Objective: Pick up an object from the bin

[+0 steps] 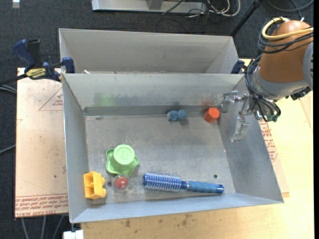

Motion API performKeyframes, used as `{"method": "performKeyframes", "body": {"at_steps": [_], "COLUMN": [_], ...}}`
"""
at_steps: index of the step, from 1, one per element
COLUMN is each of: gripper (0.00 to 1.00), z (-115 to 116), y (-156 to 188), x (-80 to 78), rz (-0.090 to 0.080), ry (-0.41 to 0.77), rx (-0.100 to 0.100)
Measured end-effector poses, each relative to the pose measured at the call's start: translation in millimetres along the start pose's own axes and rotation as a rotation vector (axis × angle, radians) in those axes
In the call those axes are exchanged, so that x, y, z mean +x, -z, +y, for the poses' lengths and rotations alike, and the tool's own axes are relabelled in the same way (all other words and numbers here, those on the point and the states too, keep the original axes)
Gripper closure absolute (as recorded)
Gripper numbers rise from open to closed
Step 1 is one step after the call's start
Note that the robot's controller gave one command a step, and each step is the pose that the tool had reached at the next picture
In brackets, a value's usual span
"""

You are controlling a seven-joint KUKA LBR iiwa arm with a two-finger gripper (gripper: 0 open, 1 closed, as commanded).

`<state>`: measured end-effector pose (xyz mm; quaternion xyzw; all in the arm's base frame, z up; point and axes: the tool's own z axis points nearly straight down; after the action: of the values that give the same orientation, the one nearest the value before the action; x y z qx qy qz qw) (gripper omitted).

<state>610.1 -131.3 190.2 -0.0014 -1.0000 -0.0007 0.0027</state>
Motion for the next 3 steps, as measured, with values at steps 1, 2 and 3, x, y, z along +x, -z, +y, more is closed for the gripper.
{"method": "performKeyframes", "body": {"at_steps": [1,2,3], "gripper": [0.00,0.00,0.00], "z": [42,130,157], "y": [-48,-74,-47], "x": [-26.0,23.8,86.9], "rz": [-0.004,-0.001,-0.003], "ry": [-0.014,0.028,0.010], "rx": [-0.003,-0.004,-0.001]}}
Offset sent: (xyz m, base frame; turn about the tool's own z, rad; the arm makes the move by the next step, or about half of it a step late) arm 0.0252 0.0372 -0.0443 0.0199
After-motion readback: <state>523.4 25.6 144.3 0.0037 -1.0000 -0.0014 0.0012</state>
